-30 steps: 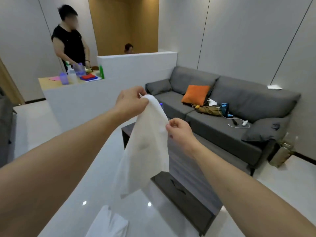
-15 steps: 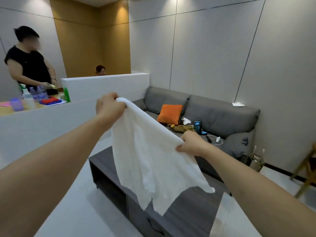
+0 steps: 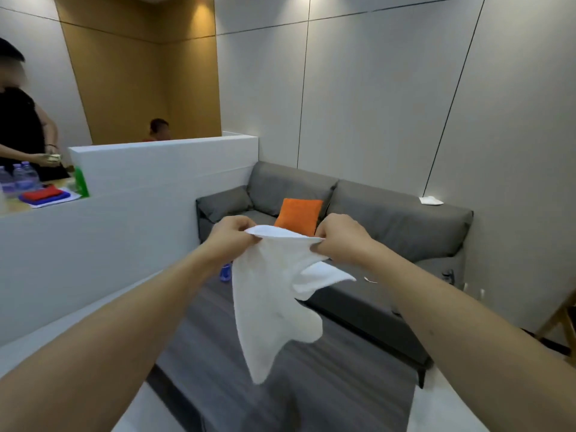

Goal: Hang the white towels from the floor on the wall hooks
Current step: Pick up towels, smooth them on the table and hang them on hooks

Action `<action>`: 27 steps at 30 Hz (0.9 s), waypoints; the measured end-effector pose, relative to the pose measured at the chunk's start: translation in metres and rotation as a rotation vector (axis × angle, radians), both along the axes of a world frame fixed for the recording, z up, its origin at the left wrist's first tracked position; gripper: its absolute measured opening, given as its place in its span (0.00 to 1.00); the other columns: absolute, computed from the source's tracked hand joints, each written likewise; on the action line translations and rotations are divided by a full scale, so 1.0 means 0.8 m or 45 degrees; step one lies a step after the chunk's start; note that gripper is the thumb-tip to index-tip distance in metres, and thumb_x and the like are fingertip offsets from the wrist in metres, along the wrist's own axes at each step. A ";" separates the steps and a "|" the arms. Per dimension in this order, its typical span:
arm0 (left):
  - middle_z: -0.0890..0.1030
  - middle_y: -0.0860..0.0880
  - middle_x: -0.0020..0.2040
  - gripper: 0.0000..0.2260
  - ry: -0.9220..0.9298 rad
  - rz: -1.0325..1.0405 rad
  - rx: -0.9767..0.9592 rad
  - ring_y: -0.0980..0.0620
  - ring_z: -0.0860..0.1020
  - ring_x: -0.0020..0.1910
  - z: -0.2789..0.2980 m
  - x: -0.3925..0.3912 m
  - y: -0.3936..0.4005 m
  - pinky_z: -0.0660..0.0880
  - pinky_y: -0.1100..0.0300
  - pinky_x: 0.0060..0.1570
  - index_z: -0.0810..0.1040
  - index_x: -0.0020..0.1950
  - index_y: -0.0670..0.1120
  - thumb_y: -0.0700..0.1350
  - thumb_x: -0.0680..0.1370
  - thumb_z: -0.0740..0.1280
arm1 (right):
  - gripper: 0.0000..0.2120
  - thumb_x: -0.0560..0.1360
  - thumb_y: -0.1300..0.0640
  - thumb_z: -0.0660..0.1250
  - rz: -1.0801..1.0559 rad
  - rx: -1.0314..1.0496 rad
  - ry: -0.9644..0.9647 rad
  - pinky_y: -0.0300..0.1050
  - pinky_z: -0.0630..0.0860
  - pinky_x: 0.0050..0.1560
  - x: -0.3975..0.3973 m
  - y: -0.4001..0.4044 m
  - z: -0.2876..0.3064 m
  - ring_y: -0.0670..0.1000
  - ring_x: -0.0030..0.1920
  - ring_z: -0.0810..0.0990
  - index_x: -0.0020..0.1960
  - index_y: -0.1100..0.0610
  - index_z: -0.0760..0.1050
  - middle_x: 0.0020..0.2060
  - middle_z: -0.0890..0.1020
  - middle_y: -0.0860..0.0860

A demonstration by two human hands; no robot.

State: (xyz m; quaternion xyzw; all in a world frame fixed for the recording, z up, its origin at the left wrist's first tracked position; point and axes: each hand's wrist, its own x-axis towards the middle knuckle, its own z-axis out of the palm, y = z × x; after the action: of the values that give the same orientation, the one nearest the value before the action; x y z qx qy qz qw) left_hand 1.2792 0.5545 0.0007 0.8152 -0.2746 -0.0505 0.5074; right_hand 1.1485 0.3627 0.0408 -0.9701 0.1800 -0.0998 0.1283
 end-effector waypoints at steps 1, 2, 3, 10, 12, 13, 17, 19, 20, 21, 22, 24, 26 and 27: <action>0.83 0.49 0.44 0.04 0.049 -0.010 0.012 0.50 0.80 0.45 0.002 0.012 0.000 0.76 0.55 0.43 0.81 0.42 0.52 0.49 0.69 0.69 | 0.12 0.72 0.53 0.71 0.025 0.086 -0.063 0.44 0.70 0.36 0.008 -0.011 -0.001 0.52 0.38 0.77 0.31 0.54 0.75 0.32 0.78 0.49; 0.83 0.49 0.47 0.05 0.084 -0.049 0.040 0.50 0.80 0.47 0.004 0.018 -0.006 0.78 0.54 0.46 0.81 0.46 0.52 0.46 0.70 0.71 | 0.12 0.73 0.54 0.71 0.081 0.205 -0.168 0.43 0.70 0.37 0.018 -0.017 0.000 0.51 0.37 0.76 0.32 0.54 0.77 0.30 0.77 0.49; 0.83 0.50 0.50 0.09 0.108 -0.106 0.067 0.50 0.81 0.49 0.006 0.018 -0.018 0.79 0.53 0.48 0.80 0.50 0.52 0.44 0.72 0.72 | 0.10 0.74 0.55 0.71 0.139 0.342 -0.286 0.43 0.69 0.37 0.028 -0.018 0.006 0.50 0.35 0.75 0.35 0.56 0.79 0.30 0.76 0.49; 0.85 0.50 0.45 0.05 0.116 -0.014 -0.215 0.49 0.83 0.47 0.013 0.003 -0.127 0.81 0.48 0.51 0.84 0.50 0.50 0.44 0.75 0.70 | 0.10 0.65 0.49 0.78 0.378 0.654 -0.580 0.52 0.81 0.41 0.092 -0.057 0.018 0.51 0.39 0.83 0.38 0.54 0.82 0.35 0.84 0.51; 0.84 0.48 0.42 0.05 0.071 0.081 -0.217 0.48 0.82 0.44 0.026 -0.001 -0.145 0.81 0.51 0.45 0.84 0.47 0.47 0.40 0.76 0.69 | 0.12 0.65 0.45 0.77 0.410 0.699 -0.536 0.48 0.79 0.38 0.101 -0.088 0.003 0.47 0.37 0.81 0.37 0.53 0.81 0.33 0.82 0.46; 0.84 0.46 0.42 0.04 0.050 0.111 -0.179 0.47 0.82 0.44 0.032 -0.004 -0.154 0.82 0.51 0.45 0.83 0.47 0.46 0.39 0.76 0.69 | 0.15 0.66 0.43 0.75 0.437 0.730 -0.502 0.46 0.75 0.36 0.104 -0.101 -0.006 0.46 0.34 0.78 0.36 0.55 0.80 0.31 0.80 0.45; 0.84 0.43 0.46 0.05 -0.004 0.288 -0.140 0.46 0.82 0.46 0.035 -0.009 -0.183 0.81 0.49 0.46 0.83 0.47 0.44 0.44 0.77 0.68 | 0.19 0.71 0.47 0.70 0.542 0.808 -0.450 0.46 0.66 0.34 0.122 -0.141 -0.036 0.48 0.30 0.69 0.35 0.63 0.76 0.27 0.72 0.50; 0.83 0.45 0.43 0.07 -0.023 0.430 -0.210 0.49 0.79 0.43 0.034 -0.005 -0.187 0.77 0.53 0.43 0.83 0.47 0.44 0.45 0.78 0.67 | 0.14 0.72 0.55 0.68 0.572 0.663 -0.359 0.45 0.66 0.33 0.129 -0.157 -0.047 0.49 0.31 0.71 0.33 0.63 0.74 0.27 0.73 0.50; 0.81 0.46 0.42 0.09 -0.044 0.503 -0.224 0.50 0.77 0.41 0.035 -0.004 -0.185 0.75 0.55 0.43 0.82 0.46 0.42 0.47 0.78 0.67 | 0.13 0.72 0.56 0.67 0.580 0.578 -0.301 0.44 0.66 0.32 0.132 -0.164 -0.053 0.49 0.31 0.72 0.32 0.63 0.74 0.28 0.75 0.51; 0.79 0.46 0.40 0.10 -0.065 0.568 -0.224 0.50 0.76 0.40 0.037 -0.004 -0.181 0.74 0.55 0.43 0.82 0.46 0.42 0.49 0.78 0.67 | 0.13 0.72 0.57 0.67 0.586 0.501 -0.252 0.44 0.65 0.30 0.135 -0.170 -0.060 0.49 0.31 0.73 0.31 0.62 0.73 0.29 0.76 0.52; 0.79 0.47 0.39 0.11 -0.086 0.615 -0.221 0.50 0.76 0.40 0.040 -0.004 -0.176 0.73 0.55 0.42 0.81 0.44 0.43 0.50 0.78 0.67 | 0.14 0.73 0.58 0.67 0.594 0.443 -0.209 0.44 0.65 0.29 0.139 -0.175 -0.066 0.50 0.31 0.73 0.29 0.60 0.72 0.29 0.76 0.52; 0.79 0.47 0.38 0.11 -0.117 0.689 -0.210 0.50 0.76 0.38 0.044 -0.005 -0.160 0.73 0.56 0.41 0.80 0.40 0.46 0.51 0.78 0.67 | 0.17 0.74 0.58 0.66 0.611 0.394 -0.146 0.44 0.64 0.29 0.151 -0.185 -0.079 0.50 0.30 0.72 0.28 0.57 0.69 0.28 0.74 0.52; 0.79 0.48 0.38 0.11 -0.151 0.771 -0.178 0.51 0.76 0.38 0.045 -0.002 -0.137 0.72 0.58 0.40 0.79 0.38 0.49 0.51 0.78 0.67 | 0.16 0.75 0.58 0.65 0.615 0.390 -0.117 0.45 0.64 0.29 0.165 -0.192 -0.091 0.53 0.32 0.73 0.30 0.59 0.70 0.28 0.74 0.54; 0.79 0.48 0.39 0.11 -0.162 0.810 -0.168 0.50 0.76 0.39 0.044 0.001 -0.125 0.72 0.58 0.40 0.79 0.38 0.50 0.51 0.78 0.67 | 0.15 0.76 0.58 0.65 0.617 0.375 -0.120 0.45 0.64 0.30 0.173 -0.194 -0.095 0.54 0.33 0.75 0.32 0.60 0.73 0.29 0.76 0.56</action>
State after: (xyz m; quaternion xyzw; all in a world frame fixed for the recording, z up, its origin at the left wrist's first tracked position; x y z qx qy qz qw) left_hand 1.2800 0.4546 0.0359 0.8270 -0.0400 0.1794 0.5313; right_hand 1.2871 0.2076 -0.0349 -0.9501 -0.0508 -0.0839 0.2961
